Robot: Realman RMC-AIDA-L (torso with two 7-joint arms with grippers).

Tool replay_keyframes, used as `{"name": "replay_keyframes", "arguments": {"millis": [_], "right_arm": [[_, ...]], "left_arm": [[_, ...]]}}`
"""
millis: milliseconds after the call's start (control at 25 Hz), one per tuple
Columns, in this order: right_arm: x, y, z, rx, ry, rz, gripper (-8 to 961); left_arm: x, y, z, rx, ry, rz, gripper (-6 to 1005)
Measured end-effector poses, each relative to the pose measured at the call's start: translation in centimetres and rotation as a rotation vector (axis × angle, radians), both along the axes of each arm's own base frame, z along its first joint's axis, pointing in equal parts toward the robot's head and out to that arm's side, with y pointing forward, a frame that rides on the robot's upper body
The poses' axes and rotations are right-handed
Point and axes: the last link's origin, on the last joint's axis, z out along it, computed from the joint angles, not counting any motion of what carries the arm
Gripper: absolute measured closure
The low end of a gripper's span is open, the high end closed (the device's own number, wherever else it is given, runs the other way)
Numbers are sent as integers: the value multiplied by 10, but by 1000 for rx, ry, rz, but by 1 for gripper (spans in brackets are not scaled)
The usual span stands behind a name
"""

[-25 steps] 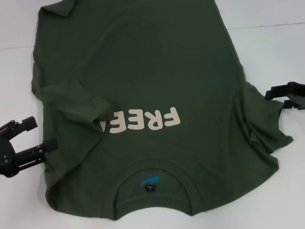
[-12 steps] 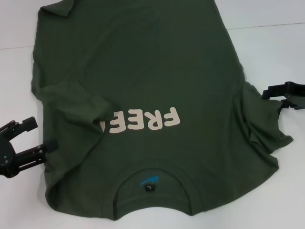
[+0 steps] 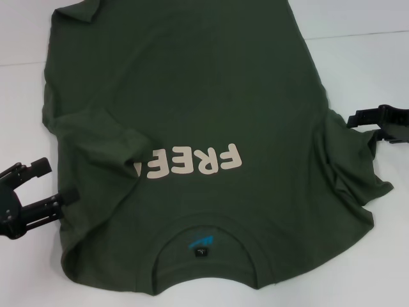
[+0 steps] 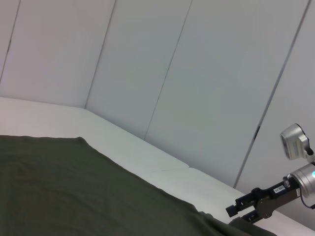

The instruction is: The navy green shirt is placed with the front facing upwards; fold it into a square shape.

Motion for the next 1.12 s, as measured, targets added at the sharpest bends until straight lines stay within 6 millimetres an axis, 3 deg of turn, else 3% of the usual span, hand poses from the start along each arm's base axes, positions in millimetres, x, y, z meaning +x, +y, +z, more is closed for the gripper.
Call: {"name": "replay_keyframes", "arguments": {"millis": [480,1040,1120], "right_arm": [[5,-3,-3,-19,-4,-19,220],[3,-3,-4,-42,-6,-13,618],[3,-3,-3,-41,-6,-13,712]], "left_arm": [[0,0,0,0,1,-2,66],[3,1,2,2,-10,-15,66],[4,1,2,1,-11,-18,66]]}}
